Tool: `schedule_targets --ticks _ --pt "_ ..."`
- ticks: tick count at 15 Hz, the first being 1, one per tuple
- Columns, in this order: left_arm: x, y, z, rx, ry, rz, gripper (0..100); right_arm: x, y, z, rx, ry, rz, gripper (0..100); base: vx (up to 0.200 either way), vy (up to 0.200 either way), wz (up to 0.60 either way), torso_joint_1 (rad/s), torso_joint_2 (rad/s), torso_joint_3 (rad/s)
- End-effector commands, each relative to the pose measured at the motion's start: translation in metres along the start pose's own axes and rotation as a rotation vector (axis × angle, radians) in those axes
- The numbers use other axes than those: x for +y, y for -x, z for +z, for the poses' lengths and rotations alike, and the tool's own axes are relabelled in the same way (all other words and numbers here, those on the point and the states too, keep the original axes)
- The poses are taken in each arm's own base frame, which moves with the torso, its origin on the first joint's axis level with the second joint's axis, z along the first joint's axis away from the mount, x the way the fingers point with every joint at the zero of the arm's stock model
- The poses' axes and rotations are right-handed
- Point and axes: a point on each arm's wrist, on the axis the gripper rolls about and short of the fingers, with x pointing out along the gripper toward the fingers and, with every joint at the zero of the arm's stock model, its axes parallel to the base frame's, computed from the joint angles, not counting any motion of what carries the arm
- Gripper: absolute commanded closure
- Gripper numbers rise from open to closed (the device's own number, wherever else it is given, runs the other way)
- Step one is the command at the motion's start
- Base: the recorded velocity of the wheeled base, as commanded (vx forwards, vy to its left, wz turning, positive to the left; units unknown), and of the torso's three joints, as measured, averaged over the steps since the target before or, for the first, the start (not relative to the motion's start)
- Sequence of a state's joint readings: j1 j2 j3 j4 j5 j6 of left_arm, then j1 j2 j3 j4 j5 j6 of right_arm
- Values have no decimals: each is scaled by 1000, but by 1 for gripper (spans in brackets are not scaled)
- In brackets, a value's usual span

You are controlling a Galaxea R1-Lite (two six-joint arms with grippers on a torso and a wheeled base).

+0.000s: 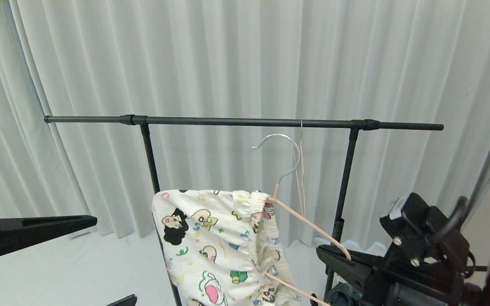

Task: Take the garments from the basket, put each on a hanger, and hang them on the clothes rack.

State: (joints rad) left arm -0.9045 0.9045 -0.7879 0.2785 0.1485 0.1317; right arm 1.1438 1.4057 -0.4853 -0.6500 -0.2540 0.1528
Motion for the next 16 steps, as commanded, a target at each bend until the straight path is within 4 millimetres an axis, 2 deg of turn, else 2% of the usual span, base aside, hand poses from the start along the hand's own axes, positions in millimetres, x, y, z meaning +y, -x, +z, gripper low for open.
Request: schedule_targets --ticks 1,6,14,16 --pt "-1 4 -7 -7 -1 -50 0 6 24 -14 6 52 72 100 0 0 0 0 0 0" --pt "-8 -4 -27 42 -82 -208 0 30 31 -26 47 123 199 100 0 0 0 0 0 0" --pt "-17 -12 -52 111 -90 -398 0 47 40 -32 49 220 303 100 0 0 0 0 0 0" --pt "-19 -15 -60 119 -171 -444 0 52 41 -33 50 233 328 100 0 0 0 0 0 0"
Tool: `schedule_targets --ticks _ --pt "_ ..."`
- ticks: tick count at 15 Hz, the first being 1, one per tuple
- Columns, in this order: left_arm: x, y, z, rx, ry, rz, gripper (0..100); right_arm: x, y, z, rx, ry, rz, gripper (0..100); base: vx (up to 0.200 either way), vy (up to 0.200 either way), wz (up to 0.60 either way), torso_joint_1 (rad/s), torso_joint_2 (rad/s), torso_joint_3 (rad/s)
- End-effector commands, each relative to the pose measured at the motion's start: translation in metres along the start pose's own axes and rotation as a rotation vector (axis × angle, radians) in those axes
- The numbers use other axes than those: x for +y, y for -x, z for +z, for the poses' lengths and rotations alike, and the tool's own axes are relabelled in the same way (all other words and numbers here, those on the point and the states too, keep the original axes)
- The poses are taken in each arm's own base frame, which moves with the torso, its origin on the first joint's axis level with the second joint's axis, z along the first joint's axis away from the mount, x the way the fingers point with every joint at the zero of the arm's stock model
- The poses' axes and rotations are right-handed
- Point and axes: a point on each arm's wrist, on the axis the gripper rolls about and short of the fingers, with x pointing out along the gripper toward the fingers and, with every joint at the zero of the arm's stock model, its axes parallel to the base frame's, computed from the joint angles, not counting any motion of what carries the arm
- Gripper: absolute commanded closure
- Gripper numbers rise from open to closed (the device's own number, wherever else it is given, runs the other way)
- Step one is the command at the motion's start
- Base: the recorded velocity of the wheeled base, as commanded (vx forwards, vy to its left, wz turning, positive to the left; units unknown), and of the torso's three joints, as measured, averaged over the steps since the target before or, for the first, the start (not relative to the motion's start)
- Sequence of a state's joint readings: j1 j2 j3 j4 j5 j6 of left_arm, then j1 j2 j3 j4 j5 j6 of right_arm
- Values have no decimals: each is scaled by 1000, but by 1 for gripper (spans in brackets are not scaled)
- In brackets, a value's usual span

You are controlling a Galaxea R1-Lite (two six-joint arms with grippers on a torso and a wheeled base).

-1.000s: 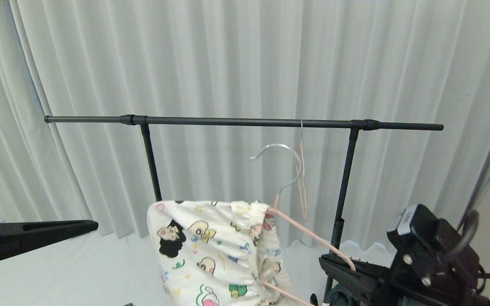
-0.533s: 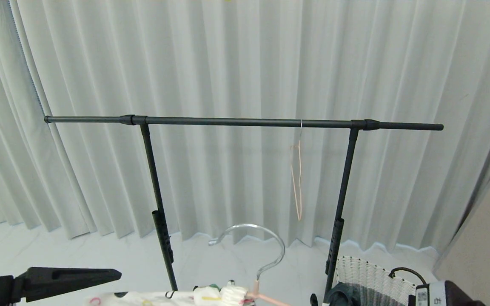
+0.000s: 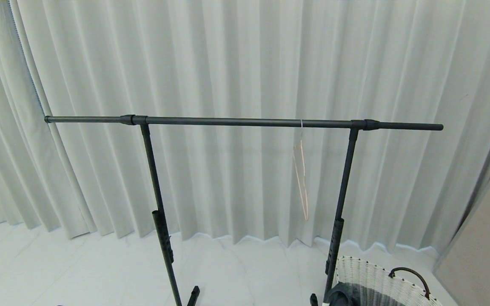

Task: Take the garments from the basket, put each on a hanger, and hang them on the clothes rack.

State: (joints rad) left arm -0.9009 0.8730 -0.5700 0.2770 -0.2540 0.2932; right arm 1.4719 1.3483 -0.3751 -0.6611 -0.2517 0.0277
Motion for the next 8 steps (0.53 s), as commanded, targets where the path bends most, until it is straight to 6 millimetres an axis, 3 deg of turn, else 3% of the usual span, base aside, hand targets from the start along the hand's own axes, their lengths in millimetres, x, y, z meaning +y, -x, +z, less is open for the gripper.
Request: schedule_targets --ticks 1,8 --pt "-1 -5 -6 32 -34 -22 0 4 -1 0 1 10 17 100 0 0 0 0 0 0" --pt "4 -19 -1 3 -50 -44 0 13 -16 15 -22 28 38 100 0 0 0 0 0 0"
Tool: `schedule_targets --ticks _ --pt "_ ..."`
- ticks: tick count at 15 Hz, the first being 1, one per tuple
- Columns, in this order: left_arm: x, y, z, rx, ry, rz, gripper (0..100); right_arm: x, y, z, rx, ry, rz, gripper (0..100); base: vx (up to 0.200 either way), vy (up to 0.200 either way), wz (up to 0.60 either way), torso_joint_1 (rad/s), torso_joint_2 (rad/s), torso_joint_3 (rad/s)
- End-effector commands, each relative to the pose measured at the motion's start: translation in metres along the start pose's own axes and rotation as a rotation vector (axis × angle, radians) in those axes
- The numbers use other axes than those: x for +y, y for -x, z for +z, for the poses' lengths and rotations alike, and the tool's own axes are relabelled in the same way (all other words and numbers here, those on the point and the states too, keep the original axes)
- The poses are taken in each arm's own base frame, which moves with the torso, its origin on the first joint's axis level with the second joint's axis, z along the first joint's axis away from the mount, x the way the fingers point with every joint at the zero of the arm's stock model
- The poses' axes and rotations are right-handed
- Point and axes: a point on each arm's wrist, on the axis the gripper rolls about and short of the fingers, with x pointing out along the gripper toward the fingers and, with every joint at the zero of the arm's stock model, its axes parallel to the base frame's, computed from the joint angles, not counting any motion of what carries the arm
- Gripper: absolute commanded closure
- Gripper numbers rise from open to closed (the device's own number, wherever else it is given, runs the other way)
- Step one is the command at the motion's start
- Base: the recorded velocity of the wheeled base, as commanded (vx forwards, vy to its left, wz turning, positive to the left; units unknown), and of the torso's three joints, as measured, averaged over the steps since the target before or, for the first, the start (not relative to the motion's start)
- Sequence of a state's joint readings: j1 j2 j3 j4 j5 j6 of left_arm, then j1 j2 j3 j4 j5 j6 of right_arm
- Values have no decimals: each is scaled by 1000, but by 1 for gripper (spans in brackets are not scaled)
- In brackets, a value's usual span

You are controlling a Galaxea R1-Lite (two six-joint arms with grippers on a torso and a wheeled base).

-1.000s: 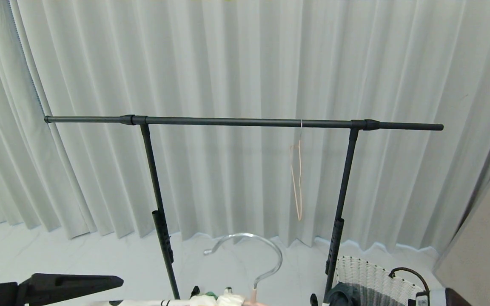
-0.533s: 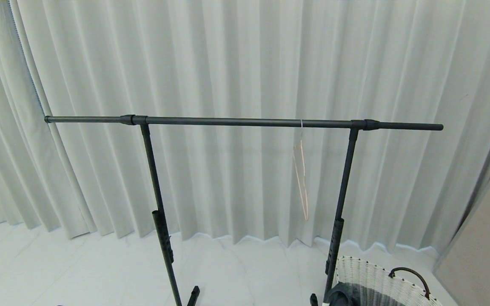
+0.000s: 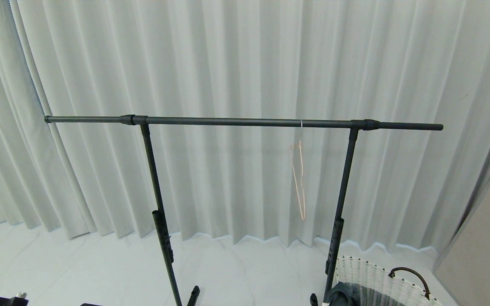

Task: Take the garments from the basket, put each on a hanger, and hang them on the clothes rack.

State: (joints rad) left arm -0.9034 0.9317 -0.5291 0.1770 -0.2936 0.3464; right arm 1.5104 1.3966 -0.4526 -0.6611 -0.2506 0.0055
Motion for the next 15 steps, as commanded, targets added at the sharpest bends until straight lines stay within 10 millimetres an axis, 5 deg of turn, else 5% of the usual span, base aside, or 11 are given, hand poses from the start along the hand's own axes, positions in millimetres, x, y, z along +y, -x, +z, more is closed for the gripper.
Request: schedule_targets --ticks 1,2,10,11,15 --pt "-1 -1 -3 5 3 -11 0 1 -4 0 7 1 1 100 0 0 0 0 0 0" --pt "-2 1 -5 -2 1 -9 100 1 -3 0 7 3 0 100 0 0 0 0 0 0" --pt "-5 4 -11 -4 3 -2 100 0 -4 0 7 8 -10 100 0 0 0 0 0 0" --pt "-5 4 -11 -3 4 2 100 0 -4 -1 10 10 -11 0 0 0 0 0 0 0" --pt "1 4 -19 56 42 135 100 -38 -8 2 14 21 -192 0 0 0 0 0 0 0"
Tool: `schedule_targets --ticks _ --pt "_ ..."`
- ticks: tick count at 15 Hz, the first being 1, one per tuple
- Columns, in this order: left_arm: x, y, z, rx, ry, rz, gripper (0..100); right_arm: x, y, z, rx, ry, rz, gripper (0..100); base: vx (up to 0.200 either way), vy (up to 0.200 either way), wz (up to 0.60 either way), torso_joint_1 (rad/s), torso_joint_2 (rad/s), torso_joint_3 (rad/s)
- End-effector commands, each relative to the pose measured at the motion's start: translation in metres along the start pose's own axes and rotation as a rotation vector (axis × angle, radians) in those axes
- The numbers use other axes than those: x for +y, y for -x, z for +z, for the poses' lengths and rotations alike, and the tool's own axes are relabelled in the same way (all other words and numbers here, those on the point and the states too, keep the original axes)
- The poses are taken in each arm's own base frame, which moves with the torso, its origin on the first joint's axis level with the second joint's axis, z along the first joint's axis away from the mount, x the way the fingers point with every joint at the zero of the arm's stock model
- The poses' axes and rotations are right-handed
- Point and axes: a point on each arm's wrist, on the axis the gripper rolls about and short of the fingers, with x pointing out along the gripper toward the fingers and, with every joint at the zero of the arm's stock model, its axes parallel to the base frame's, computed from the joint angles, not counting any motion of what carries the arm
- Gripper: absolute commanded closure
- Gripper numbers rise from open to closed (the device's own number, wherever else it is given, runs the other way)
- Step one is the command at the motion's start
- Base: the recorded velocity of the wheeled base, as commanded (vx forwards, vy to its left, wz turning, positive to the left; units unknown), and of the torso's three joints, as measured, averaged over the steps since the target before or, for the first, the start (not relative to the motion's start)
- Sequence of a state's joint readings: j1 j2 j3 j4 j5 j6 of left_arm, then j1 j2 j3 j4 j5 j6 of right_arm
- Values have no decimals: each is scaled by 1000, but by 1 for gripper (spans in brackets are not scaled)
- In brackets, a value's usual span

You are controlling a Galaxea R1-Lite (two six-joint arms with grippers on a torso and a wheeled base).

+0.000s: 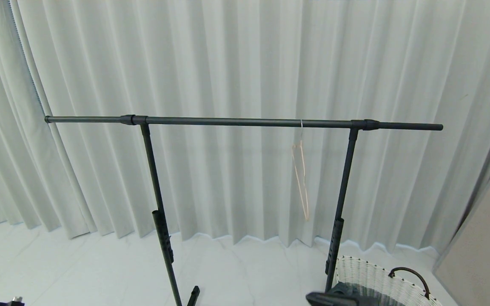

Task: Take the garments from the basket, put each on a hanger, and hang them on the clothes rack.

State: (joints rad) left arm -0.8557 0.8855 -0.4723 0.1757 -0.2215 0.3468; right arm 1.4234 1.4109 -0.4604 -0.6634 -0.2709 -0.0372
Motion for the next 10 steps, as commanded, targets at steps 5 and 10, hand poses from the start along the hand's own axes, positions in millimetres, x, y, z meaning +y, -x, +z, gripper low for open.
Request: schedule_targets --ticks 5,10 --pt "19 3 4 -15 71 269 100 -65 -10 -4 31 -78 -258 0 0 0 0 0 0 0" --pt "39 13 24 -91 101 429 100 -89 -15 0 5 -234 -337 0 0 0 0 0 0 0"
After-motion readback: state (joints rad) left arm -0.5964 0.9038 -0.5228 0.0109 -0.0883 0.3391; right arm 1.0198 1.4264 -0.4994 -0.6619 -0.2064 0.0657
